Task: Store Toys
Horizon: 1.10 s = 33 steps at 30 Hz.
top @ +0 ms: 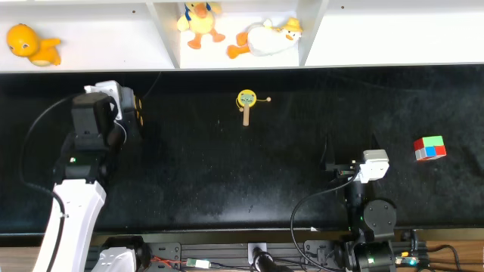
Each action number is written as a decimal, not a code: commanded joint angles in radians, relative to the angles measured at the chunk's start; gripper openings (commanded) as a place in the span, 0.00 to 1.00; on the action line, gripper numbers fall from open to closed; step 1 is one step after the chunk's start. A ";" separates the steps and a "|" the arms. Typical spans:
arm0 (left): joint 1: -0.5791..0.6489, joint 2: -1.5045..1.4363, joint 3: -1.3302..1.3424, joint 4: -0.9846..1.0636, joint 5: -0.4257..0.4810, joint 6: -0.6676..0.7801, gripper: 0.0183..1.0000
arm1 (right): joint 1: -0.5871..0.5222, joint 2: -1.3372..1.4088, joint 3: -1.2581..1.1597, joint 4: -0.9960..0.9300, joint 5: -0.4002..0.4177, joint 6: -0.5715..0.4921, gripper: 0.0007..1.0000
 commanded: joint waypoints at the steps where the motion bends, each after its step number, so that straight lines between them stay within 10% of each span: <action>1: -0.010 0.006 0.018 0.087 0.000 -0.004 0.27 | 0.005 0.001 -0.014 0.003 -0.007 0.000 1.00; 24: -0.047 0.514 0.424 0.252 0.007 -0.001 0.27 | 0.005 0.001 -0.014 0.003 -0.007 0.000 1.00; 26: -0.047 0.528 0.424 0.258 0.004 -0.001 0.45 | 0.005 0.001 -0.014 0.003 -0.007 0.000 1.00; 29: -0.047 0.535 0.424 0.258 -0.003 0.000 0.96 | 0.005 0.001 -0.014 0.003 -0.007 0.000 1.00; 33: -0.047 0.525 0.424 0.243 -0.045 0.000 1.00 | 0.005 0.001 -0.014 0.003 -0.007 0.000 0.99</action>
